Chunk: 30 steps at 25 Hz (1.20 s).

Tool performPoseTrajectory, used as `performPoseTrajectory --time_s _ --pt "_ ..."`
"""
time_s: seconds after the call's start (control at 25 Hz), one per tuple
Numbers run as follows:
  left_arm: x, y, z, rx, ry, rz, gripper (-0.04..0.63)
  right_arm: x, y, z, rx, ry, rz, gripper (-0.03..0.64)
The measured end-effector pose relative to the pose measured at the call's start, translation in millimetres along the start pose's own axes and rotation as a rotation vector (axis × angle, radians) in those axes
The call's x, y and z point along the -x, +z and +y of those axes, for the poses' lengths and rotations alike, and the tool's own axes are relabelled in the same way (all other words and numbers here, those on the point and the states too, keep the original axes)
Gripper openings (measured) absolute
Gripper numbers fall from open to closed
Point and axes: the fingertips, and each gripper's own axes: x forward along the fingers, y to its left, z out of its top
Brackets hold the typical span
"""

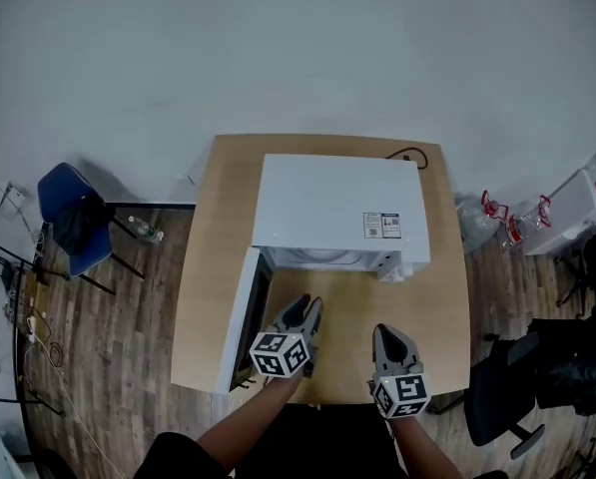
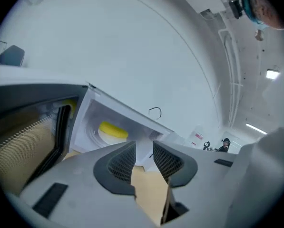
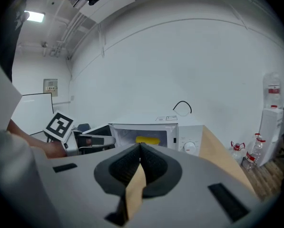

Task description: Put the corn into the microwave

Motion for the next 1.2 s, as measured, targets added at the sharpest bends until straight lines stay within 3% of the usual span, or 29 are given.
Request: performPoseTrajectory --time_s 0.16,0.28,0.4,0.6,0.8,1.2 --pt "57.9 3.9 -31.2 -0.016 -0.045 -0.045 0.067 25.1 4.0 19.5 0.021 -0.017 -0.023 0.060" --pt "95.7 4.3 -45.6 -0.081 -0.046 -0.051 0.038 43.7 8.8 38.5 0.008 -0.014 -0.041 0.060" --pt "120.3 -4.7 -55.3 -0.143 -0.049 -0.044 0.024 62.7 12.6 56.8 0.014 -0.011 -0.055 0.060" --pt "142.8 -11.8 -76.5 -0.164 -0.087 -0.040 0.015 90.8 9.9 66.6 0.096 -0.077 -0.074 0.060" --pt "160.0 8.9 -105.6 -0.327 -0.080 -0.113 0.014 102.0 12.4 67.0 0.083 -0.063 -0.093 0.060" --pt "163.3 25.9 -133.7 -0.328 -0.012 -0.132 0.014 109.0 51.2 51.9 0.171 -0.009 -0.147 0.060"
